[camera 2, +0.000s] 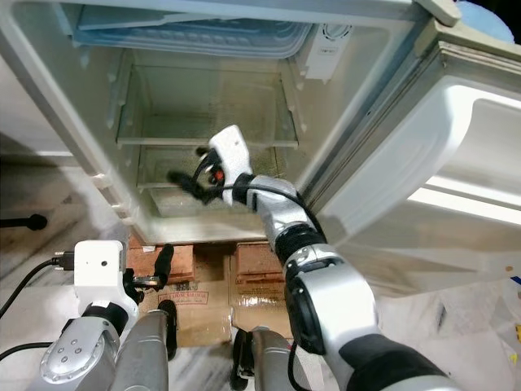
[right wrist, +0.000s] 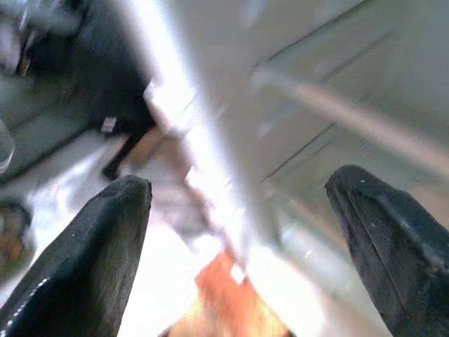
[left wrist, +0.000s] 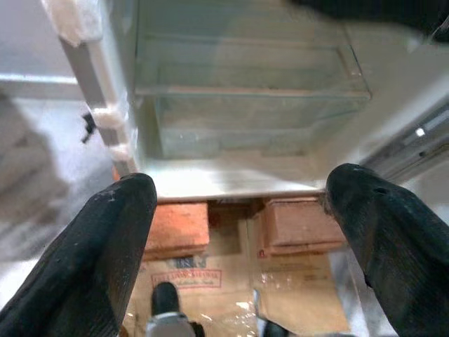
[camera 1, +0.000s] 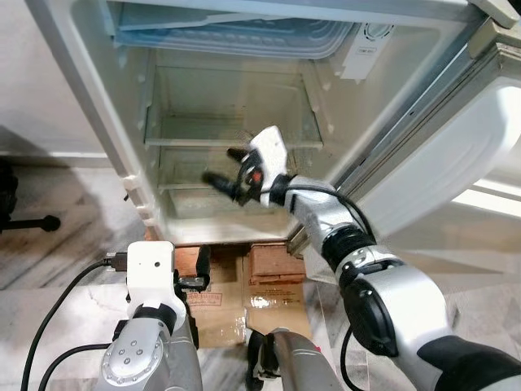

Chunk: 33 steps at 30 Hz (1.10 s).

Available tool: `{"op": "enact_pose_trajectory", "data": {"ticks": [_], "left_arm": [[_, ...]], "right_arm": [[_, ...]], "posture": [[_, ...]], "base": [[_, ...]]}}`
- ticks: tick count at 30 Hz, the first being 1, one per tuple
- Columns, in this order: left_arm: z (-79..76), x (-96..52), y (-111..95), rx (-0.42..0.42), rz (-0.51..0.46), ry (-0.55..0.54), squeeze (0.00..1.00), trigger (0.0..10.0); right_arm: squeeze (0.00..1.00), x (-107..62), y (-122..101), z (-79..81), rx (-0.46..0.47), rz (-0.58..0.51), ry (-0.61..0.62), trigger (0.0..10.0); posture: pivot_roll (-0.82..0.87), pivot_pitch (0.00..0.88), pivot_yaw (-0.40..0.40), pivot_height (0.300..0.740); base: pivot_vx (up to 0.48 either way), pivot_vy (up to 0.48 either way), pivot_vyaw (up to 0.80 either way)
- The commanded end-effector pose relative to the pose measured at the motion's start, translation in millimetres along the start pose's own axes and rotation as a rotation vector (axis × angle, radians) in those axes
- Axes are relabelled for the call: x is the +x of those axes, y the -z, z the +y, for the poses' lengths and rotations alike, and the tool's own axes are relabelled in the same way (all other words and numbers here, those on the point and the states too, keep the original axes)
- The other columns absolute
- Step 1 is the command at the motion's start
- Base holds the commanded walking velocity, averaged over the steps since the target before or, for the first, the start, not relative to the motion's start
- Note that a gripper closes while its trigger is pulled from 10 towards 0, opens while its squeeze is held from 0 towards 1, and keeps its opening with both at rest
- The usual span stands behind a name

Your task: Restocking fridge

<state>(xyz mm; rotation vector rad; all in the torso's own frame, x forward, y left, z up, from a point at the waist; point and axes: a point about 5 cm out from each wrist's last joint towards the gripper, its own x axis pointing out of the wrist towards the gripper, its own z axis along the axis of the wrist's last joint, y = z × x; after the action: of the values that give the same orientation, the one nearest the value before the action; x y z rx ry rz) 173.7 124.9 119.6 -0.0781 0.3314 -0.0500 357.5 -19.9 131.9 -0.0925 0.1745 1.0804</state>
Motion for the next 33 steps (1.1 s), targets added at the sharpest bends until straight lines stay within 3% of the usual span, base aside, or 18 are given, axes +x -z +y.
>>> {"op": "enact_pose_trajectory", "data": {"ticks": [1, 5, 7, 13, 16, 18, 20, 28, 30, 32, 33], "left_arm": [[-4.3, -0.7, 9.5, -0.003, 0.063, 0.028, 0.00, 10.0], [-2.1, -4.5, 20.5, -0.003, 0.135, -0.002, 0.00, 10.0], [0.8, -11.6, 25.8, -0.052, 0.184, -0.055, 0.00, 10.0], [5.8, -31.1, 29.4, -0.050, 0.225, -0.104, 0.00, 10.0], [9.3, -34.2, 32.7, -0.041, 0.246, -0.125, 0.00, 10.0], [11.3, -37.0, 33.9, -0.046, 0.264, -0.149, 0.00, 10.0], [10.8, -37.9, 33.6, -0.047, 0.265, -0.149, 0.00, 10.0], [9.7, -41.8, 33.5, -0.054, 0.280, -0.160, 0.00, 10.0], [9.8, -43.3, 34.7, -0.056, 0.289, -0.170, 0.00, 10.0], [10.5, -43.9, 34.7, -0.057, 0.292, -0.176, 0.00, 10.0], [11.7, -44.6, 35.5, -0.054, 0.300, -0.185, 0.00, 10.0]], "right_arm": [[1.00, -0.5, 20.0, 5.1, 0.013, 0.100, 0.008, 10.0], [1.00, 2.0, 20.7, 5.3, -0.011, 0.121, 0.050, 10.0], [1.00, 2.6, 19.6, 2.3, -0.050, 0.155, 0.094, 10.0], [1.00, 3.4, 13.4, -4.5, -0.127, 0.197, 0.174, 10.0], [1.00, 3.3, 13.9, -6.1, -0.147, 0.228, 0.195, 10.0], [1.00, -0.1, 12.8, -15.7, -0.193, 0.302, 0.310, 10.0], [1.00, -0.7, 12.4, -17.2, -0.200, 0.310, 0.327, 10.0], [1.00, -1.4, -12.2, -30.3, -0.237, 0.264, 0.445, 10.0], [1.00, -1.0, -25.1, -34.3, -0.230, 0.206, 0.487, 10.0], [0.95, -0.8, -33.1, -36.5, -0.226, 0.171, 0.514, 10.0], [0.65, -0.5, -37.4, -37.6, -0.231, 0.156, 0.532, 10.0]], "posture": [[0.29, 0.202, -0.186, 0.740], [0.27, 0.222, -0.194, 0.740], [0.27, 0.232, -0.199, 0.740], [0.29, 0.262, -0.213, 0.740], [0.29, 0.270, -0.216, 0.740], [0.30, 0.285, -0.220, 0.740], [0.30, 0.287, -0.221, 0.740], [0.31, 0.303, -0.230, 0.740], [0.32, 0.302, -0.234, 0.740], [0.33, 0.305, -0.237, 0.740], [0.33, 0.306, -0.237, 0.740]], "base": [[0.000, 0.000, 0.00], [0.000, 0.000, 0.00], [0.000, 0.000, 0.00], [0.000, 0.000, 0.00], [0.000, 0.000, 0.00], [0.000, 0.000, 0.00], [0.000, 0.000, 0.00], [0.000, 0.000, 0.00], [0.000, 0.000, 0.00], [0.000, 0.000, 0.00], [0.000, 0.000, 0.00]]}}
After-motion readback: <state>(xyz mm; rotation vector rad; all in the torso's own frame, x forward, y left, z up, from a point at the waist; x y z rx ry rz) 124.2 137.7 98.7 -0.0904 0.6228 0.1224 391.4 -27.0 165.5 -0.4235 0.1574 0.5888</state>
